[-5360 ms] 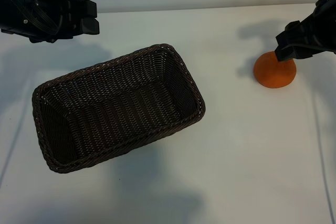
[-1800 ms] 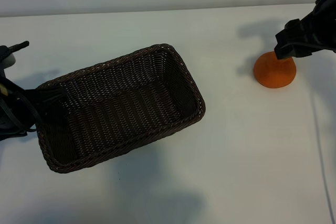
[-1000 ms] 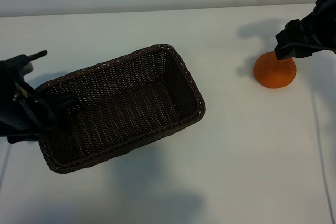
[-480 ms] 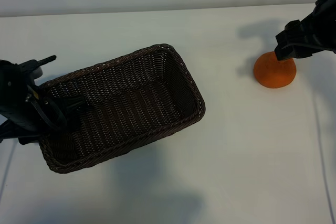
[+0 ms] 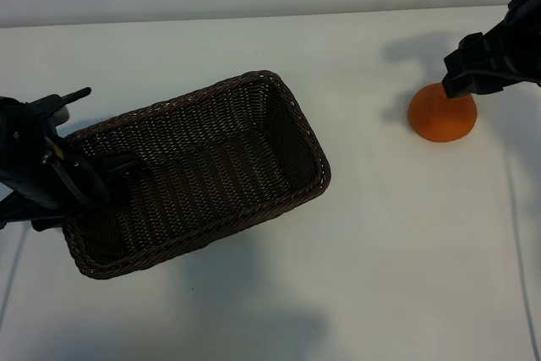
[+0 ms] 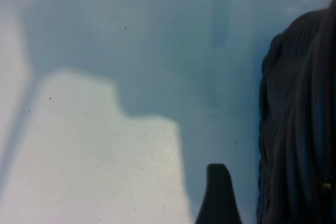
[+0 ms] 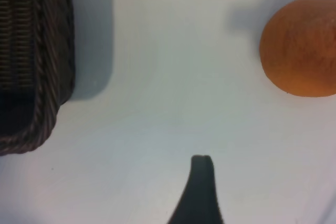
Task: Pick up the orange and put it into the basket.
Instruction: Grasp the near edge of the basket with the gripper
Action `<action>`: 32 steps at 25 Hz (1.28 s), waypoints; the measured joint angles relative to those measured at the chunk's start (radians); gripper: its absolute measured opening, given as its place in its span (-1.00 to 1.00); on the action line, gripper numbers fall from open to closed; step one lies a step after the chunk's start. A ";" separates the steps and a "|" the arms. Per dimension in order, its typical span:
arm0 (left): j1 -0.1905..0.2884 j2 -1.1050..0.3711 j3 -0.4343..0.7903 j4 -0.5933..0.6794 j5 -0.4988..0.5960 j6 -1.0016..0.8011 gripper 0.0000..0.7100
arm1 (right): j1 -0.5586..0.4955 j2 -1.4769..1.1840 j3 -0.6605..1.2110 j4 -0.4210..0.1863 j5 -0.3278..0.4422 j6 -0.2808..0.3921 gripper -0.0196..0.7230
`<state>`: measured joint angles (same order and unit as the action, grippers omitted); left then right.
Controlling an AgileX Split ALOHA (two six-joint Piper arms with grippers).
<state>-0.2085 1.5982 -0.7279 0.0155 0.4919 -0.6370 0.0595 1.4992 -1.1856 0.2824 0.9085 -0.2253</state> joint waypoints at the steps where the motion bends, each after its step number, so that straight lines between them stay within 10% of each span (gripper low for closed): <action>1: 0.000 0.000 0.000 0.000 0.000 0.000 0.52 | 0.000 0.000 0.000 0.000 0.001 0.000 0.65; 32: 0.000 0.066 0.000 -0.031 -0.024 0.033 0.52 | 0.000 0.000 0.000 0.000 0.018 0.000 0.65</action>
<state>-0.2085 1.6646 -0.7279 -0.0158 0.4682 -0.6039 0.0595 1.4992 -1.1856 0.2824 0.9264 -0.2253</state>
